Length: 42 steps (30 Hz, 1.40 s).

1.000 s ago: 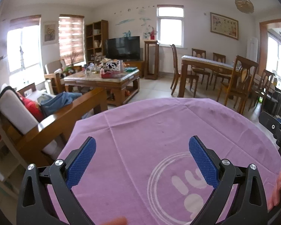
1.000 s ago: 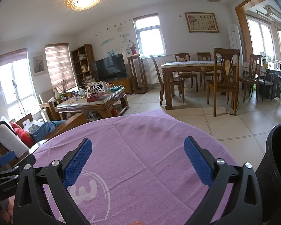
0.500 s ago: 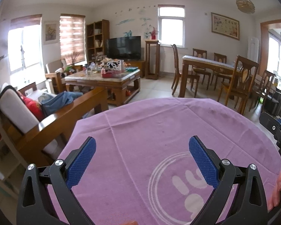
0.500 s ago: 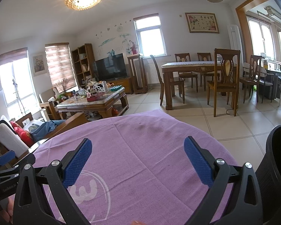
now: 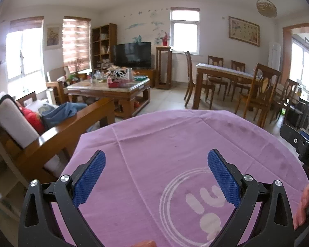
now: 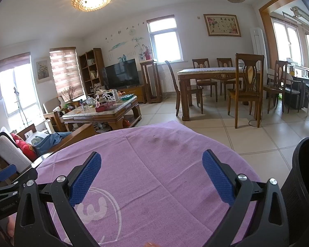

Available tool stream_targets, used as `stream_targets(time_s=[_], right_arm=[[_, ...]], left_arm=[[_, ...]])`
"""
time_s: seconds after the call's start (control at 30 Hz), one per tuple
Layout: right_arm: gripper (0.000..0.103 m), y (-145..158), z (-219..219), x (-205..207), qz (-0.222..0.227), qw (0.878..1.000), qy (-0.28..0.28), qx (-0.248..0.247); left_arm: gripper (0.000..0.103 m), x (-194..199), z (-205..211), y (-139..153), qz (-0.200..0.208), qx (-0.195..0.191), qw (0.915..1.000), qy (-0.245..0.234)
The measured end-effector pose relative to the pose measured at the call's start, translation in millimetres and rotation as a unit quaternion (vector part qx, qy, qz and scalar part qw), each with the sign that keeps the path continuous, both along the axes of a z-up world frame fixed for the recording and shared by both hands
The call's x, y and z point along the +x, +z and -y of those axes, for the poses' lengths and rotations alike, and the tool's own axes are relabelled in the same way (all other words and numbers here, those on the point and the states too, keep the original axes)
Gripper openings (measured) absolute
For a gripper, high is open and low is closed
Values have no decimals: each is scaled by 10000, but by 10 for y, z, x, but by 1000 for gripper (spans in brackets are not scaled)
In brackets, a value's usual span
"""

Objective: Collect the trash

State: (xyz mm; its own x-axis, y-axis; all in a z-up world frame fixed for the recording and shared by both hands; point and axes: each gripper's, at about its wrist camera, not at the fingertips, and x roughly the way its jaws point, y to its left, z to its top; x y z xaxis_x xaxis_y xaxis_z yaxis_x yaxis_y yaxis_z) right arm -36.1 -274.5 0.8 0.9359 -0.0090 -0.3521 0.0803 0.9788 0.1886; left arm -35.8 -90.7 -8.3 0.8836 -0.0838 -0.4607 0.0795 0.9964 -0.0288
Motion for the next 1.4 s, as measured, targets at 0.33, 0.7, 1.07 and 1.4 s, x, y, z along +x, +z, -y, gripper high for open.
stream_targets(time_s=[0.33,0.7,1.07,1.4], right_arm=[[98,3,14,0,-1,10000,2,1],[98,3,25,-2,2,10000,7,-10],[98,34,61,-25,18,10000,-1,-19],[98,39,71,-18,24,10000,-4,-22]], left_arm=[[98,197,3,80,-120,7,9999,29],[98,257,-2,101,-147,-5,9999,-19],[98,303,-26,118,-65,-130,9997,-180],[98,304,-25,132,-17,-106,9997,-227]])
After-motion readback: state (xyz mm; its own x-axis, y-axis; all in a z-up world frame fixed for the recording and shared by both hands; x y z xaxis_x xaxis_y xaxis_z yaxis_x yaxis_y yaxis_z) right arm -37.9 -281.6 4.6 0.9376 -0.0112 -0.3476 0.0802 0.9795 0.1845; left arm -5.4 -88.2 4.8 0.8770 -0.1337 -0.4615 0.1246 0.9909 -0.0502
